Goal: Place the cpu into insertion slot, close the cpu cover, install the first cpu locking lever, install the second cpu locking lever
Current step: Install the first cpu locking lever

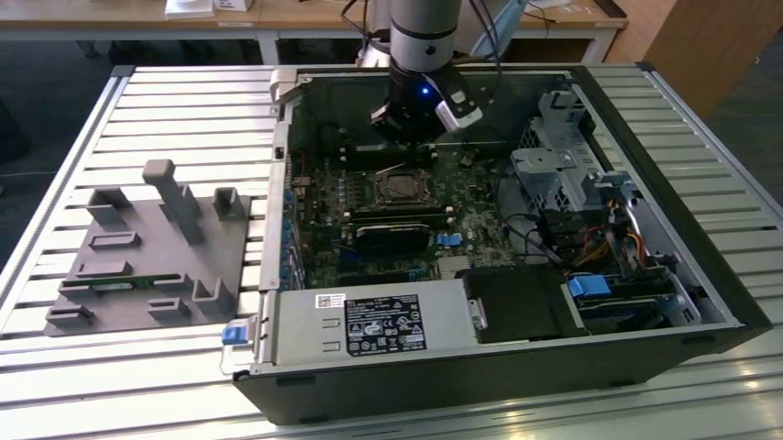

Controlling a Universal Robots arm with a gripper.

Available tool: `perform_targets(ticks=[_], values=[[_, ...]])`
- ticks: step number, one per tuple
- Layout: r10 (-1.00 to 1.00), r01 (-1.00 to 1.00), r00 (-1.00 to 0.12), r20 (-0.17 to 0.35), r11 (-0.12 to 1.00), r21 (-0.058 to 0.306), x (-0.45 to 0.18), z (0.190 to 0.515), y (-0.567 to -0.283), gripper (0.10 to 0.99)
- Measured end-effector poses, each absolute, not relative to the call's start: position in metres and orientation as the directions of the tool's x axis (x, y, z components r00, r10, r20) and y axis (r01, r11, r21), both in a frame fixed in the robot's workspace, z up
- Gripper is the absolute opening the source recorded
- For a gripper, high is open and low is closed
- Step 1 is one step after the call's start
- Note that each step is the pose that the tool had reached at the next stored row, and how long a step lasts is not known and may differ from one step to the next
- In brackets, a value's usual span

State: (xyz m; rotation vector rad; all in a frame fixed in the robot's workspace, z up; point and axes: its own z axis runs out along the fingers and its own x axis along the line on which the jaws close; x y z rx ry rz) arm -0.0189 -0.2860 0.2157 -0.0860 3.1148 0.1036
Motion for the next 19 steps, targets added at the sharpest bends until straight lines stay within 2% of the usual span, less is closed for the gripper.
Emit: perform_targets(ticks=[19], values=[[-0.054,-0.056,-0.998,-0.02,0.996,0.066,-0.016,0.203,-0.286,0.106]])
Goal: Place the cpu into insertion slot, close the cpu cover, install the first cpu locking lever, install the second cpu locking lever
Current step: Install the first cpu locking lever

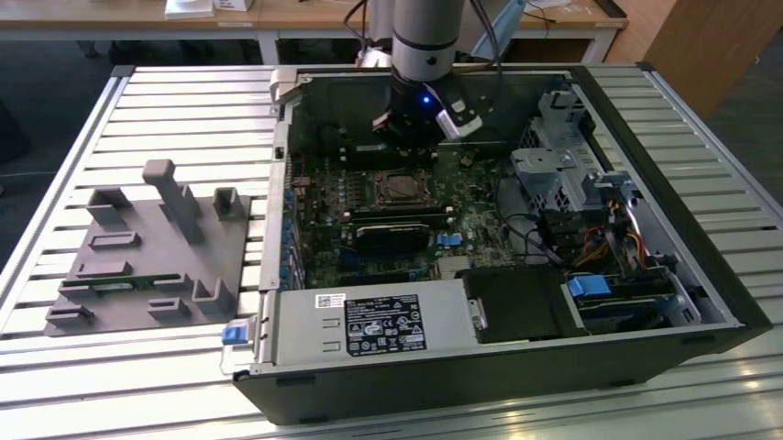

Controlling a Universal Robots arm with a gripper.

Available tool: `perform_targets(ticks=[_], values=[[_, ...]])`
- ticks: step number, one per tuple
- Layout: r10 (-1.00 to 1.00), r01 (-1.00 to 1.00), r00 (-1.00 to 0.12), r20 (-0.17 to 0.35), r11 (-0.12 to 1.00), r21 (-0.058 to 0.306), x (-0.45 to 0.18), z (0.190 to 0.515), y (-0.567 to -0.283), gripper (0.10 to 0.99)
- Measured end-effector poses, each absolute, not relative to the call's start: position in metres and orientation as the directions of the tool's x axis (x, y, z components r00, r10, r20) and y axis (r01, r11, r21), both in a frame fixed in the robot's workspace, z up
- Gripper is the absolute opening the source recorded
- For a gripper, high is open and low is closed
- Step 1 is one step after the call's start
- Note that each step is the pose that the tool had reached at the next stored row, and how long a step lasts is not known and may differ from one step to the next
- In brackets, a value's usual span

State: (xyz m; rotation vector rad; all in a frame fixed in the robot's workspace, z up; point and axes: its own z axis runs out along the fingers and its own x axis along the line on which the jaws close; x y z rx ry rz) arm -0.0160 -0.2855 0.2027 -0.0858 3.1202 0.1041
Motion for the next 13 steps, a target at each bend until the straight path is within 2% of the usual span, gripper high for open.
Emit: perform_targets(ticks=[13], values=[[-0.054,-0.055,-0.998,-0.019,0.997,0.059,-0.0153,0.1999,-0.2856,0.106]])
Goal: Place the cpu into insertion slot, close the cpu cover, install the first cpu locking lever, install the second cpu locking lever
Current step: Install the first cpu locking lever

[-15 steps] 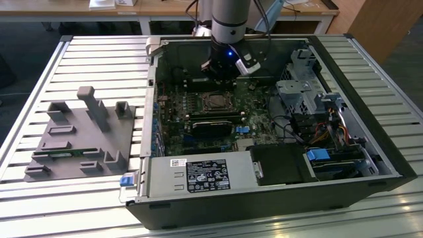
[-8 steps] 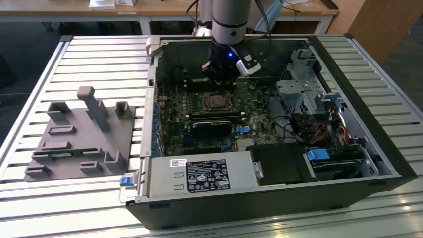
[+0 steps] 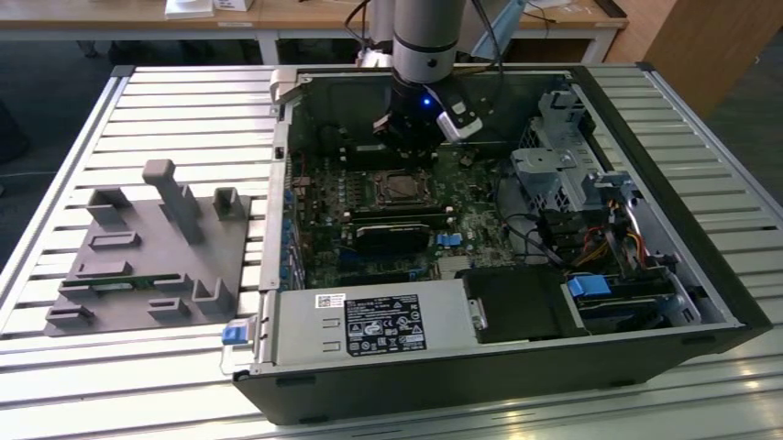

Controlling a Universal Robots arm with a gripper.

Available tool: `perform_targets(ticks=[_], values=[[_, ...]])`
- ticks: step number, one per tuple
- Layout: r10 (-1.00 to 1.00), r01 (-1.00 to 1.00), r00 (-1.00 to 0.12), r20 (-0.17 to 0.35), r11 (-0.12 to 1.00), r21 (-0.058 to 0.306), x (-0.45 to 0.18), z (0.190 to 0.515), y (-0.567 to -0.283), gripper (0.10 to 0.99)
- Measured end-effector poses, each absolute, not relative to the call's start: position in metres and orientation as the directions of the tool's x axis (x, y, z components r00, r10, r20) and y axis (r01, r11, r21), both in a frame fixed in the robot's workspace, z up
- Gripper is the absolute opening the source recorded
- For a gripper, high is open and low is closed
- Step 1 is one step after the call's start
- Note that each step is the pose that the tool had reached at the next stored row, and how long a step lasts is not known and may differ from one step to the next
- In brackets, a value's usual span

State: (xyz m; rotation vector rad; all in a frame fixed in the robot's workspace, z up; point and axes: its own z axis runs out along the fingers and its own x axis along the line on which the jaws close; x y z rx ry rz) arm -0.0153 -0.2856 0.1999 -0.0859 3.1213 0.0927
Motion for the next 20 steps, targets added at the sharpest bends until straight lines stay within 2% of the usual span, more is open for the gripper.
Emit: perform_targets(ticks=[7,20], values=[[-0.054,-0.056,-0.998,-0.02,0.997,0.059,-0.0153,0.2008,-0.2855,0.106],[-0.055,-0.056,-0.998,-0.018,0.998,0.032,-0.0153,0.1985,-0.2855,0.106]])
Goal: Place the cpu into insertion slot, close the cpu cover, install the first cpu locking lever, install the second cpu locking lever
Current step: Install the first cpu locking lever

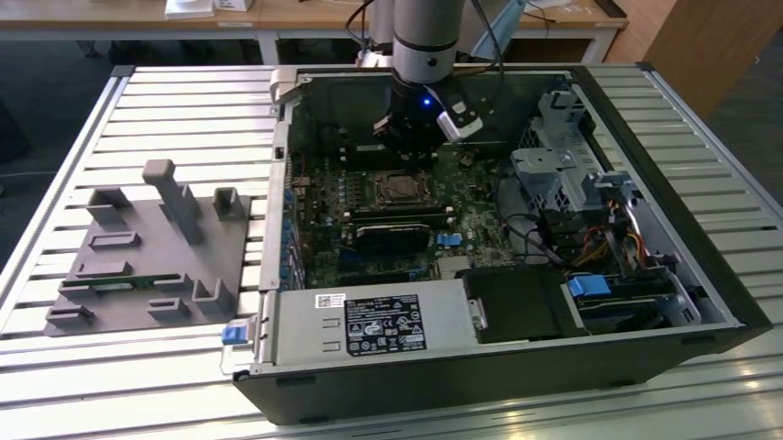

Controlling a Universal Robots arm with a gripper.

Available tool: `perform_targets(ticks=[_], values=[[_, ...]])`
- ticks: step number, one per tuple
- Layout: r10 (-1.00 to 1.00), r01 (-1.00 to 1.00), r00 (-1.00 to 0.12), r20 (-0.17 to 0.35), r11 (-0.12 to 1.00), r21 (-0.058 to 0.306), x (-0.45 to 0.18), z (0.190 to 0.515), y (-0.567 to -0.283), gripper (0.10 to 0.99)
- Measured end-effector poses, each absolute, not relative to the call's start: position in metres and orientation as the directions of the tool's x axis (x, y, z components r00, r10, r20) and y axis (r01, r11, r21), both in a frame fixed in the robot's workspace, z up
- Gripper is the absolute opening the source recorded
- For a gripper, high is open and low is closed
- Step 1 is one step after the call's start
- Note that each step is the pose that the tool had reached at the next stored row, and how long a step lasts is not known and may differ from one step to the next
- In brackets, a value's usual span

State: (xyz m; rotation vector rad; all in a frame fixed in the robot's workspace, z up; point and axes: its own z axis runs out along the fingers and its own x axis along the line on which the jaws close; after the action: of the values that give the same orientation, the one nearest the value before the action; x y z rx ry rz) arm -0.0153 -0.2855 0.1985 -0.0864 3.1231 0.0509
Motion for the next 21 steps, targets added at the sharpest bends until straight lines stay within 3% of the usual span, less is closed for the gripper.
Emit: perform_targets(ticks=[10,21], values=[[-0.055,-0.056,-0.998,-0.018,0.998,0.031,-0.0153,0.2025,-0.2854,0.106],[-0.055,-0.056,-0.998,-0.016,0.998,0.004,-0.0153,0.1981,-0.2845,0.106]])
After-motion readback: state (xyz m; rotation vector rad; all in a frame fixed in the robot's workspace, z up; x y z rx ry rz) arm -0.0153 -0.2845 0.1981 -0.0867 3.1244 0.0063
